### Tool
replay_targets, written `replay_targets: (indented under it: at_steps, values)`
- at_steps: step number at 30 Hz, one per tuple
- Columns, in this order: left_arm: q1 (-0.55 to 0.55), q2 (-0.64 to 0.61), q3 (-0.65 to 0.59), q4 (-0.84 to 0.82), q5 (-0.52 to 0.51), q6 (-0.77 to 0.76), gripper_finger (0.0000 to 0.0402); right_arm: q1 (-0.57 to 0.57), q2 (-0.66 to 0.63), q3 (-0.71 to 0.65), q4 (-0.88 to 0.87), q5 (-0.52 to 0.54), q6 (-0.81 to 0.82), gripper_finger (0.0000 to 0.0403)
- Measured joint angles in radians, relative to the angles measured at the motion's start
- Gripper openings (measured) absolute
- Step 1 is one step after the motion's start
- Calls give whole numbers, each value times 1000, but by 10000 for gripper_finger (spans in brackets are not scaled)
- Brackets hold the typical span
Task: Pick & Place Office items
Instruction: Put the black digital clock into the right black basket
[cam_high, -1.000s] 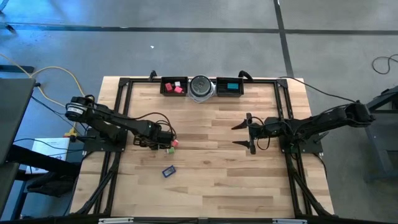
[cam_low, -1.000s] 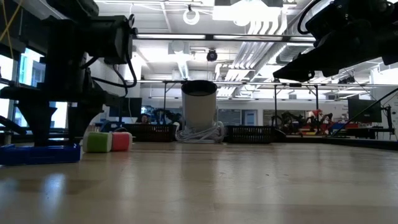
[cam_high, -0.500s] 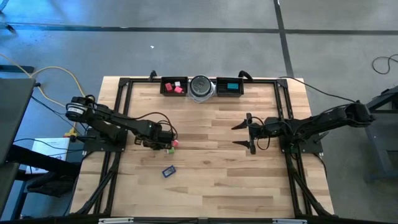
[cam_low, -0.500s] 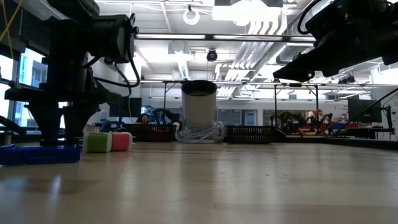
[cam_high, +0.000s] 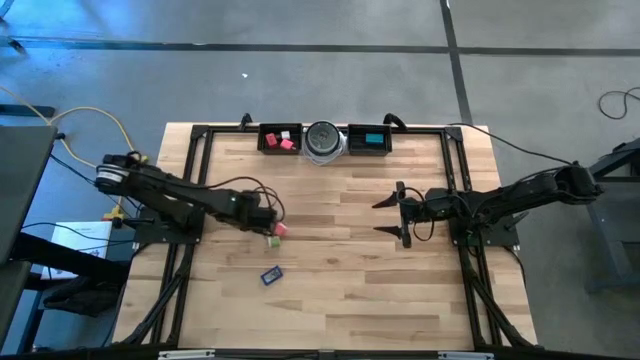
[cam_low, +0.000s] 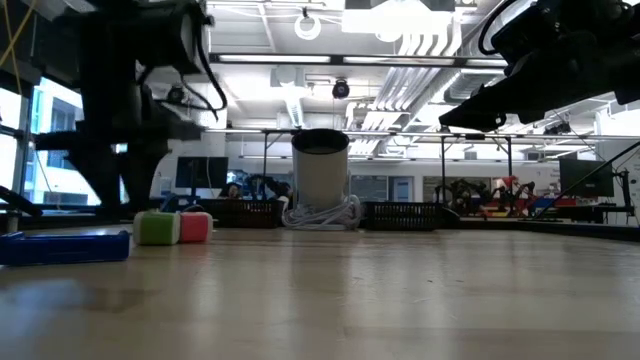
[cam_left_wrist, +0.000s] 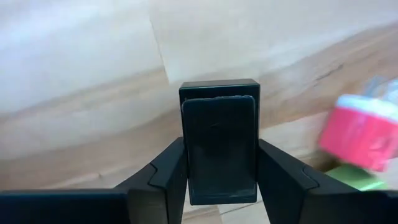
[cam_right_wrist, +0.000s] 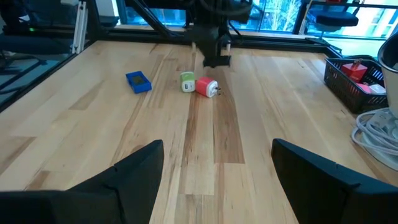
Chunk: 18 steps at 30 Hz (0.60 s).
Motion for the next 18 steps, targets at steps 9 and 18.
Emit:
replay_targets:
  at_steps: [9,18]
  values:
    - [-21,-287,0,-15,-195,128,146,0,0,0,73,-2,24,286]
    - [-116,-540,1,65,-387,429,146,0,-1,0,216,-27,25,286]
